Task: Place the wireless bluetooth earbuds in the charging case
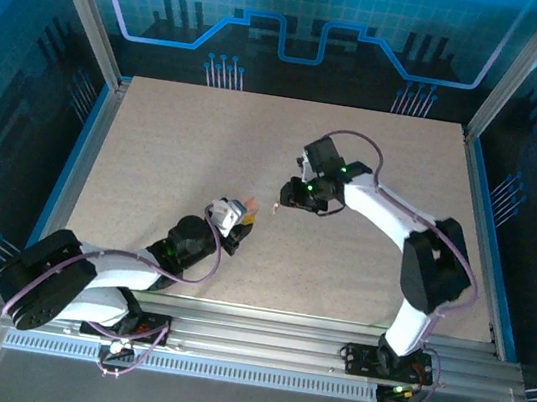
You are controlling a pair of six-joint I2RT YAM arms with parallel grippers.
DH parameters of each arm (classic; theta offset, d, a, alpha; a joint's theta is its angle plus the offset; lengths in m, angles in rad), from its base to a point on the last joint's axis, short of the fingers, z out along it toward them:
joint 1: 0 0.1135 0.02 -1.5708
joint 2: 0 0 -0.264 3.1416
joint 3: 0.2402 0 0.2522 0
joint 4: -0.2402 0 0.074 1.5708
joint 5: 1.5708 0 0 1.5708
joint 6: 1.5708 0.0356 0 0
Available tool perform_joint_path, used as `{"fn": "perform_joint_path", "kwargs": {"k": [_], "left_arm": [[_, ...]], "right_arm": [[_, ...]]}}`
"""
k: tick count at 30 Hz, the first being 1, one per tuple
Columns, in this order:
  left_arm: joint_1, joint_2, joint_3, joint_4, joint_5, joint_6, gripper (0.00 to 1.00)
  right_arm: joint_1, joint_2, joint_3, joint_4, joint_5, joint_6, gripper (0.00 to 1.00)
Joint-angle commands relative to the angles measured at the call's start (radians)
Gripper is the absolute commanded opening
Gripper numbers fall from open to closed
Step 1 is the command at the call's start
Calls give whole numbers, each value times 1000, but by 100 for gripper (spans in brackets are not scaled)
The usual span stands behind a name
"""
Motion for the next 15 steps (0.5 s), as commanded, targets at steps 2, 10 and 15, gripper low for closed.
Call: {"fn": "perform_joint_path", "kwargs": {"k": [2,10,15], "left_arm": [[5,-77,-8,-39,33,96,13],[50,-233,-33,-172,3,88,14],[71,-245,-34,-178,2,64,15]], "right_arm": [[6,141,140,-184,-22,35,34],[35,333,373,-320,57,37,34],[47,423,478,-371,102,32,34]]}}
